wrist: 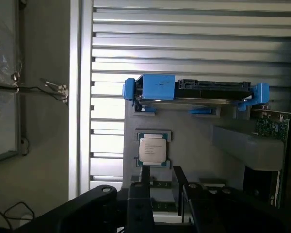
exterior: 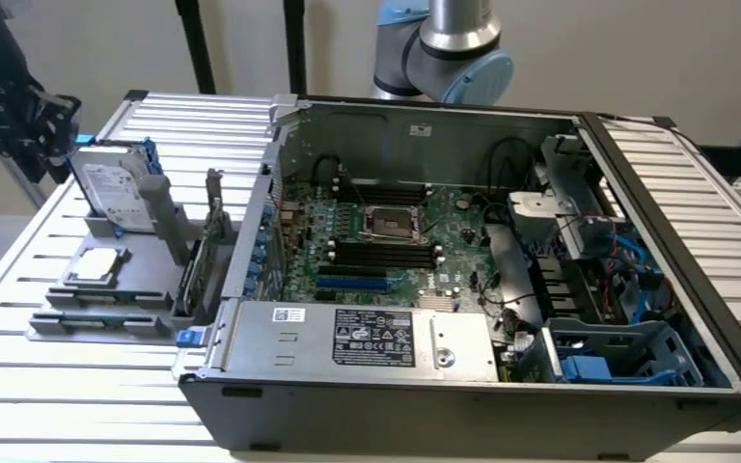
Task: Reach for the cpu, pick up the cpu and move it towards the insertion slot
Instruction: 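Pick up the cpu and move it towards the insertion slot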
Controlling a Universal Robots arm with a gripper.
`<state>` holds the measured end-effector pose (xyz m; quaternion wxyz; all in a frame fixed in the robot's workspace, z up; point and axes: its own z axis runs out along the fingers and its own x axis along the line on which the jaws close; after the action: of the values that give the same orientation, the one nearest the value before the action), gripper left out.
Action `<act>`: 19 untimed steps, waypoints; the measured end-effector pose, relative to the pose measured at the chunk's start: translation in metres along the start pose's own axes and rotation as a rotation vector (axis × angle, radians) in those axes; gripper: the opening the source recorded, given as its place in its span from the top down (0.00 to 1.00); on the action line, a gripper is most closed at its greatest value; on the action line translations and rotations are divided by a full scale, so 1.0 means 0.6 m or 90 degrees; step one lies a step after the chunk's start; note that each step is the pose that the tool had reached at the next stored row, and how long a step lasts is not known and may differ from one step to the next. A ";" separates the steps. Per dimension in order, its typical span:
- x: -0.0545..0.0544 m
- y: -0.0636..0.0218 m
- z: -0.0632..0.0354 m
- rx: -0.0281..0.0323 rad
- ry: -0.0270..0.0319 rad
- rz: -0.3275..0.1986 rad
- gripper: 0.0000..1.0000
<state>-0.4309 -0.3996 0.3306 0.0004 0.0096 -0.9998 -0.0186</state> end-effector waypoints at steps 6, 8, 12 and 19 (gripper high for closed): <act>0.000 0.000 0.000 0.0000 0.0000 0.000 0.41; 0.000 0.000 0.000 0.0000 0.0000 0.000 0.35; 0.000 0.000 0.006 0.0000 -0.0001 0.000 0.29; 0.000 -0.002 0.027 0.0000 -0.0001 0.000 0.29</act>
<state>-0.4309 -0.4002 0.3141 0.0004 0.0095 -0.9998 -0.0186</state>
